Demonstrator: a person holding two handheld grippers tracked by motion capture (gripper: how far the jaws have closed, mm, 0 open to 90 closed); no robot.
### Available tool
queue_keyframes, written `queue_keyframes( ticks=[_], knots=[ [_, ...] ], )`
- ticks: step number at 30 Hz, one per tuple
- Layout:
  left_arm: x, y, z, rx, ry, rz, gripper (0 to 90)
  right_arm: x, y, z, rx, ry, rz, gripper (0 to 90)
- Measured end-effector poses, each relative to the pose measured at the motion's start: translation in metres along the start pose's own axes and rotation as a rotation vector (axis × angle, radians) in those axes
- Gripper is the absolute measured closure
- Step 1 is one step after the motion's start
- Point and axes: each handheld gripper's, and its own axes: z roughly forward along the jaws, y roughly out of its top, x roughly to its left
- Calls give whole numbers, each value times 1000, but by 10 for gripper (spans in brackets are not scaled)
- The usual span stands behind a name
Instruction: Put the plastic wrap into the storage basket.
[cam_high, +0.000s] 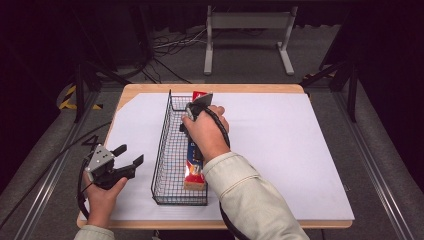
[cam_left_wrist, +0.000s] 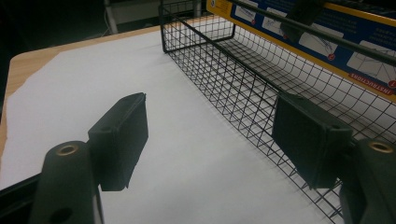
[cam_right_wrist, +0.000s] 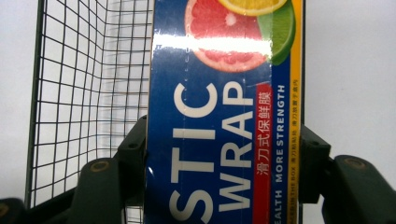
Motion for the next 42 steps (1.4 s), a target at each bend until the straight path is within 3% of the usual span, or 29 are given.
queue_keyframes(
  ticks=[12,25,42],
  knots=[
    [0,0,-1,-4,-4,-3,273,13,-7,11,37,-25,-25,387],
    [1,0,-1,-7,-5,-5,273,12,-11,27,46,-77,-34,390],
    [0,0,0,-2,-8,-2,273,10,-10,23,54,-62,-29,378]
  ],
)
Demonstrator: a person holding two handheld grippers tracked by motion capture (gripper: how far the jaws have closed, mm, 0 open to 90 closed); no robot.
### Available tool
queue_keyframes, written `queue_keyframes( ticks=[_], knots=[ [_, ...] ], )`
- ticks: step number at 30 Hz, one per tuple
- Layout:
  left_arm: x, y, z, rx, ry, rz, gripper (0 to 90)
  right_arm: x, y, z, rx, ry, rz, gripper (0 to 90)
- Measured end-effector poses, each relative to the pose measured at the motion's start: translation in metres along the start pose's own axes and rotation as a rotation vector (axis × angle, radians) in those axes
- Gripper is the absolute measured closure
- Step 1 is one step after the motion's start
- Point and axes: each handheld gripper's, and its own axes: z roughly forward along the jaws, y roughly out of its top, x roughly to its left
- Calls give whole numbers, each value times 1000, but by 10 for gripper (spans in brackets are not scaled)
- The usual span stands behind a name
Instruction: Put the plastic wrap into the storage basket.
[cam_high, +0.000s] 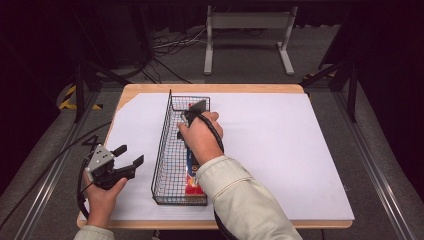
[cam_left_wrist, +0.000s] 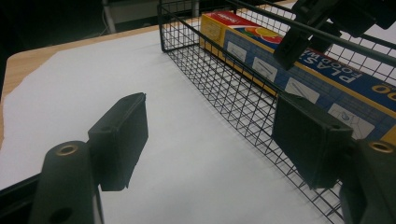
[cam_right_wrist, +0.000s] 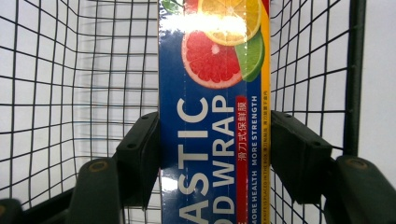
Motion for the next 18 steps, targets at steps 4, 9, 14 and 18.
queue_keyframes(
  ticks=[4,9,14,18],
  knots=[
    [1,0,0,3,2,1,273,-1,0,-4,-23,43,-12,285],
    [0,0,0,1,3,1,273,-1,0,-10,-42,53,-25,278],
    [1,0,1,4,3,1,272,-8,0,-25,-78,96,-31,271],
    [1,0,0,4,4,-1,272,-22,-2,-40,-123,149,-56,261]
  ],
)
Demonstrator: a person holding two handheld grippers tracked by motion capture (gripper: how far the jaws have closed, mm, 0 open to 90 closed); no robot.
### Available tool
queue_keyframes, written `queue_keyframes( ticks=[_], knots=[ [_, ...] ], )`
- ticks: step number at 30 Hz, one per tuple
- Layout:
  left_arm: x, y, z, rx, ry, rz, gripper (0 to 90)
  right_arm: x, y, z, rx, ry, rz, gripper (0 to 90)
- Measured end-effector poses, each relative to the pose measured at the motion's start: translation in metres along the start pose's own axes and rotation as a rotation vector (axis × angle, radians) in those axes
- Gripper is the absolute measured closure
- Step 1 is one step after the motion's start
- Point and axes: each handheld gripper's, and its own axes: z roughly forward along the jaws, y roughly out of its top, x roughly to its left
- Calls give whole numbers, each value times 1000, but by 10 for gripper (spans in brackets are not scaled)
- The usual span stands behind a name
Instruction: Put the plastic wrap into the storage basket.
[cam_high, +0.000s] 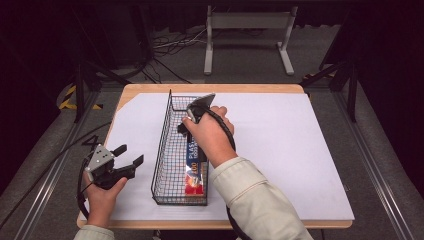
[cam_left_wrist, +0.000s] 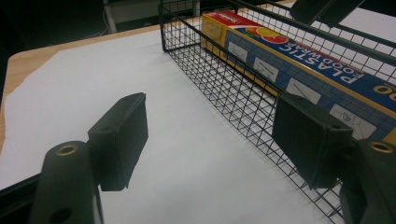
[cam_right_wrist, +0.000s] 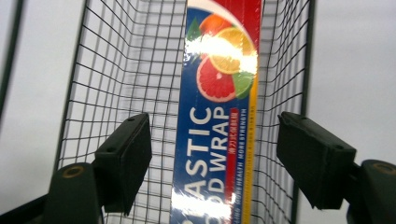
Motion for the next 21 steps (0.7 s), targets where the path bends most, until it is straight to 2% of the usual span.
queue_keyframes(
  ticks=[4,7,10,11,13,14,16,18,19,21],
  knots=[
    [0,-1,-1,3,4,0,272,-21,0,-19,-51,35,-17,256],
    [0,-1,-3,1,6,3,271,-36,-4,-31,-80,55,-56,230],
    [0,-3,-4,9,6,0,271,-60,-10,-48,-130,87,-111,205],
    [0,-4,-5,11,4,-1,271,-71,-13,-53,-148,95,-130,204],
    [-1,-7,-8,19,5,2,270,-95,-21,-62,-200,120,-205,171],
    [-1,-8,-8,18,8,5,269,-109,-25,-66,-221,131,-227,167],
    [-1,-12,-12,28,11,5,269,-136,-35,-71,-242,153,-229,169],
    [-1,-15,-15,35,12,4,269,-170,-49,-73,-275,177,-244,165],
    [-1,-17,-15,37,13,1,269,-185,-55,-72,-274,178,-259,165],
    [-1,-18,-16,43,18,-2,269,-212,-67,-68,-272,179,-250,165]
  ],
)
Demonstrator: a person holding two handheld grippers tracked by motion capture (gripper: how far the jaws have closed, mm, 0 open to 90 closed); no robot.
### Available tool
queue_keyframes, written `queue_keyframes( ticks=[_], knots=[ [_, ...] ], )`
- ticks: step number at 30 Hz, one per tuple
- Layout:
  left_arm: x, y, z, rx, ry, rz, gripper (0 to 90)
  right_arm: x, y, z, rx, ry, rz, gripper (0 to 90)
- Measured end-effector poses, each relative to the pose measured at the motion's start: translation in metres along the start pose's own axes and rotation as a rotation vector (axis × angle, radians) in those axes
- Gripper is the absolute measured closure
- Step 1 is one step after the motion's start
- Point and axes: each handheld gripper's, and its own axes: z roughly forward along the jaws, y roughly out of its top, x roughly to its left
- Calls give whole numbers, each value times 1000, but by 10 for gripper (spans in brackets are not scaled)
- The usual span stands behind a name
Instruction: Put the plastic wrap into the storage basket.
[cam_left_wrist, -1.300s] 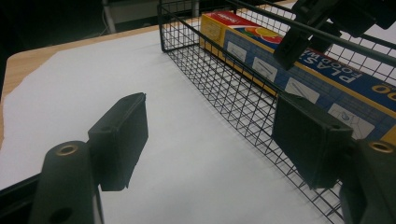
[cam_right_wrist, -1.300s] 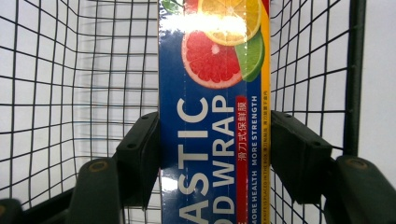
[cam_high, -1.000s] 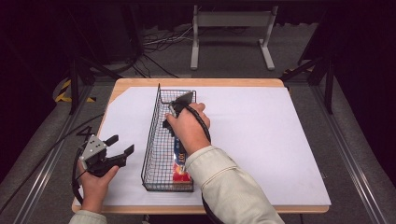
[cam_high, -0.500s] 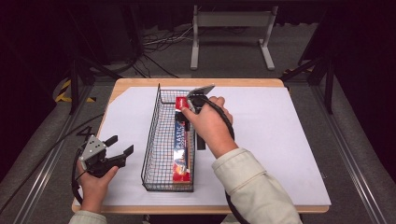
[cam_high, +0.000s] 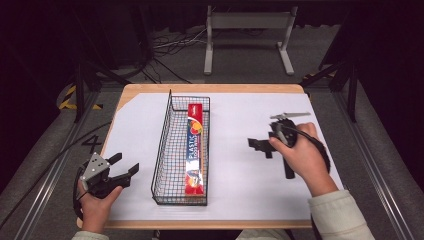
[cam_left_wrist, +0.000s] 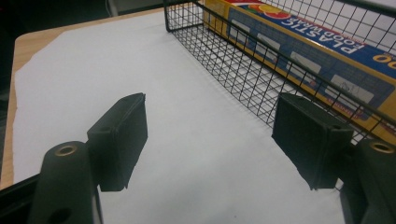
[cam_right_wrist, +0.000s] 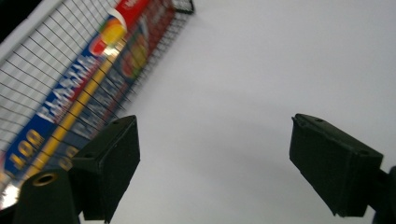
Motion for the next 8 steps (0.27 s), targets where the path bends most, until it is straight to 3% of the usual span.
queue_keyframes(
  ticks=[2,3,4,8],
  knots=[
    [1,0,0,-6,-2,-13,269,-22,-17,-2,-9,0,-2,165],
    [1,0,0,-6,-2,-13,269,-22,-17,-2,-9,0,-2,165],
    [0,0,0,-7,-1,-16,269,-38,-29,-4,-18,-8,7,164],
    [0,0,1,-7,-1,-13,269,-50,-39,-4,-21,-2,-9,145]
  ],
)
